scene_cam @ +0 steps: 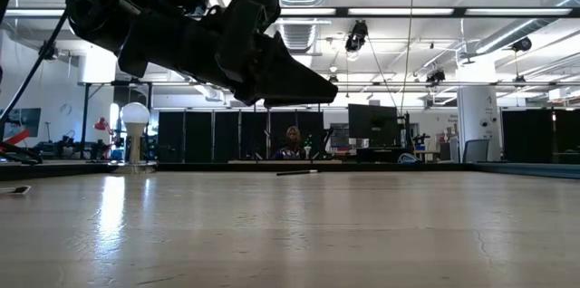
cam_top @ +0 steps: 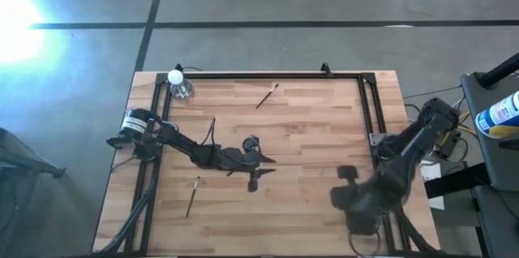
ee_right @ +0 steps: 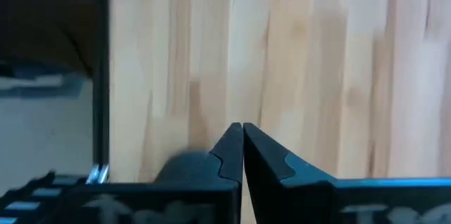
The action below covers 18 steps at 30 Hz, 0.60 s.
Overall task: Pick & Place Makeup Brushes
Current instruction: Put the black eyeshadow brush into the makeup holder
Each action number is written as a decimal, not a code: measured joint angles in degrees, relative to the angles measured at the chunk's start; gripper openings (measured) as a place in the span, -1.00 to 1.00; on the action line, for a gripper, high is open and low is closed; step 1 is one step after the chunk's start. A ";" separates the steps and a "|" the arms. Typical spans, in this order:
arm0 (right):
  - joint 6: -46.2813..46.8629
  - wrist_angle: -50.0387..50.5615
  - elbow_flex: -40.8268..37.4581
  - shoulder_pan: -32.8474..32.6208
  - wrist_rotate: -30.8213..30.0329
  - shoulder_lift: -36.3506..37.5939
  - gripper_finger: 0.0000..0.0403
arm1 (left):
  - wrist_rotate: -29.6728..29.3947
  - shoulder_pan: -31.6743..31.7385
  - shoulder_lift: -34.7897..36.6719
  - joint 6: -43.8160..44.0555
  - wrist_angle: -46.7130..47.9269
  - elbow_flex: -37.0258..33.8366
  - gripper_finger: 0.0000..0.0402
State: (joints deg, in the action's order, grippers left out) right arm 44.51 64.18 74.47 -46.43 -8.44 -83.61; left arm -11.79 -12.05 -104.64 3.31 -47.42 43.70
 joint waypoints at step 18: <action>-55.25 -76.01 -35.25 31.42 1.13 12.22 -0.96 | -3.80 -0.77 5.68 5.97 13.18 -2.38 -0.89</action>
State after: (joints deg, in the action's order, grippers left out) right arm -10.73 -11.83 39.22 -15.02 -7.31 -71.39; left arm -15.59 -12.82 -98.96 9.28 -34.24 41.32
